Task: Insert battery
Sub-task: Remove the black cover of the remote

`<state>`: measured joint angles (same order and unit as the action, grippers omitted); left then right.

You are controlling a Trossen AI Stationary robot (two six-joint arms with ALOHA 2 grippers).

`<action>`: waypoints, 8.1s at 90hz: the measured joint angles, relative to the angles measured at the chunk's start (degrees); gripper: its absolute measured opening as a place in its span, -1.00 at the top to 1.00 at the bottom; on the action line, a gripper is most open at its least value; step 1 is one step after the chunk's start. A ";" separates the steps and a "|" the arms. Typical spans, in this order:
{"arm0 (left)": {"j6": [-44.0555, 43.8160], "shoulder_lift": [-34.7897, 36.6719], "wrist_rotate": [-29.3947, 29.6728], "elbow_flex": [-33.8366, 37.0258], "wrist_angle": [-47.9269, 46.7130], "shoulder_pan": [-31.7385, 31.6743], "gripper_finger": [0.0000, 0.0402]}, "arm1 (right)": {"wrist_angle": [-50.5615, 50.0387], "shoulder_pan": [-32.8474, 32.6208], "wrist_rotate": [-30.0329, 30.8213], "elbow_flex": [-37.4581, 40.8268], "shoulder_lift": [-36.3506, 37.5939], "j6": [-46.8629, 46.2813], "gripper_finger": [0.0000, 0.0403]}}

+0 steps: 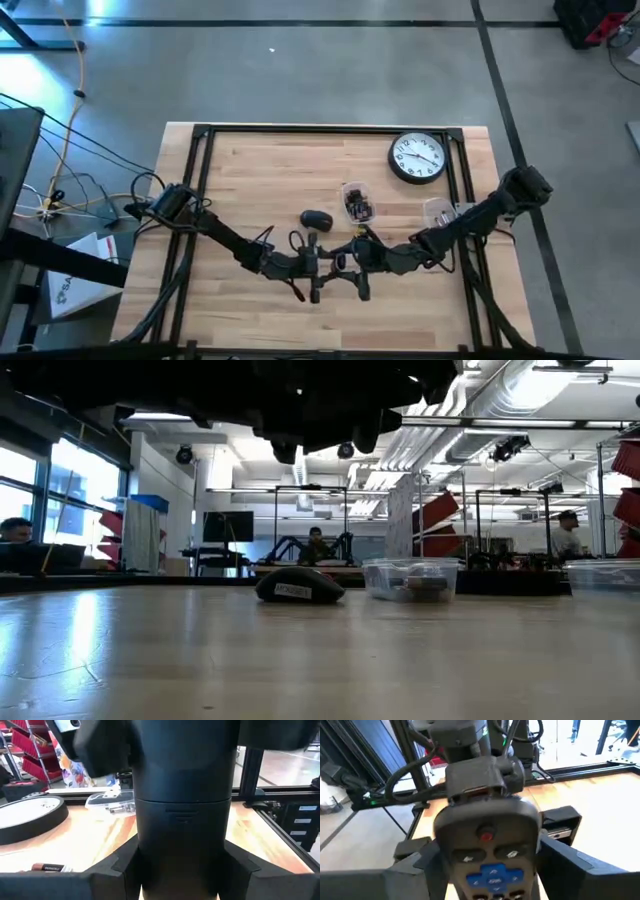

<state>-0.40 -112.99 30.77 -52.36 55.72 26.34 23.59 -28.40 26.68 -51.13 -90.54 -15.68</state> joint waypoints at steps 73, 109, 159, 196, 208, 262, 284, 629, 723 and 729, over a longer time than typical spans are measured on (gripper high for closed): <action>5.34 3.96 6.09 -0.09 -3.02 2.91 -0.23 | -1.55 0.61 0.41 0.13 0.00 0.06 0.19; -5.35 6.47 -1.25 -0.09 -9.15 1.46 -0.19 | -1.70 0.61 -0.86 0.15 0.00 0.15 0.18; -6.57 8.52 7.05 0.78 -13.40 4.64 0.07 | -1.62 0.68 -0.22 0.15 -0.02 0.56 0.18; -6.72 9.55 4.22 5.01 -4.78 3.44 0.21 | -1.73 0.72 -0.42 0.15 -0.02 0.52 0.18; -7.53 9.55 1.34 5.01 -4.80 2.29 0.29 | -1.80 0.77 -0.55 0.15 -0.02 0.53 0.18; -8.07 6.80 -0.73 5.03 -1.41 0.70 0.44 | -1.84 0.79 -0.72 0.22 -0.04 0.72 0.18; -7.00 6.80 -0.86 5.03 -1.43 0.68 0.44 | -1.87 0.79 -0.72 0.22 -0.04 0.72 0.18; -6.43 19.26 -6.02 5.05 -18.35 -0.11 0.27 | 10.95 4.20 -5.86 0.15 -2.95 9.29 0.16; -5.24 23.71 -4.60 4.98 -27.05 1.16 0.28 | 10.22 3.65 -5.63 0.15 -0.48 11.67 0.12; -6.12 24.57 -4.63 4.97 -29.72 1.14 0.28 | 9.16 3.65 -5.64 0.15 -0.15 11.67 0.12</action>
<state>-6.51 -88.42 26.14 -47.39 26.00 27.49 32.75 -24.75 21.04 -50.98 -90.70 -4.01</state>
